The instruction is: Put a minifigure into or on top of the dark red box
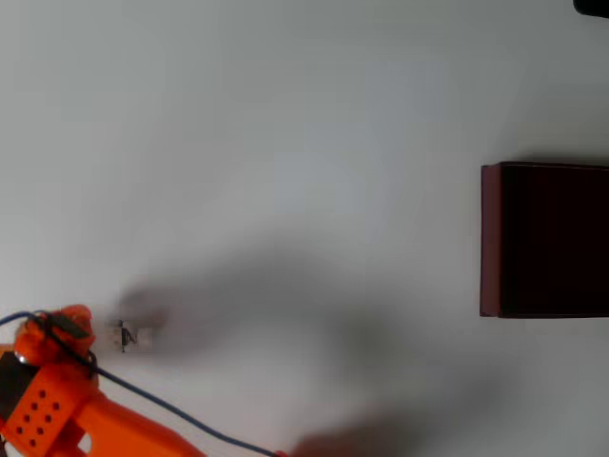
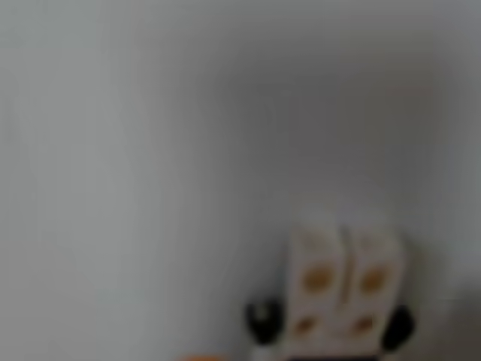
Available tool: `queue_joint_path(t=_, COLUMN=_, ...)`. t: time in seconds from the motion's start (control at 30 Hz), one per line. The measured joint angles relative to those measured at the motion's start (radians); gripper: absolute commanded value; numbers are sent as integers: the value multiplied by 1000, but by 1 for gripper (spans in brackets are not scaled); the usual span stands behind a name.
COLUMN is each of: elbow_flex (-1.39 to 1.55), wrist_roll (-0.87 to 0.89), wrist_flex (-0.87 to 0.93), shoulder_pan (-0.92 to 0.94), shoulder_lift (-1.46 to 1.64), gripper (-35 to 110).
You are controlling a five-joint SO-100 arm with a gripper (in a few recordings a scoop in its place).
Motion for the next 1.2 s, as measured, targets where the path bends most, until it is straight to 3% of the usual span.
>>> queue_joint_path(t=1.2, elbow_flex=235, wrist_roll=31, wrist_flex=-252, shoulder_pan=49, shoulder_lift=-11, gripper=22)
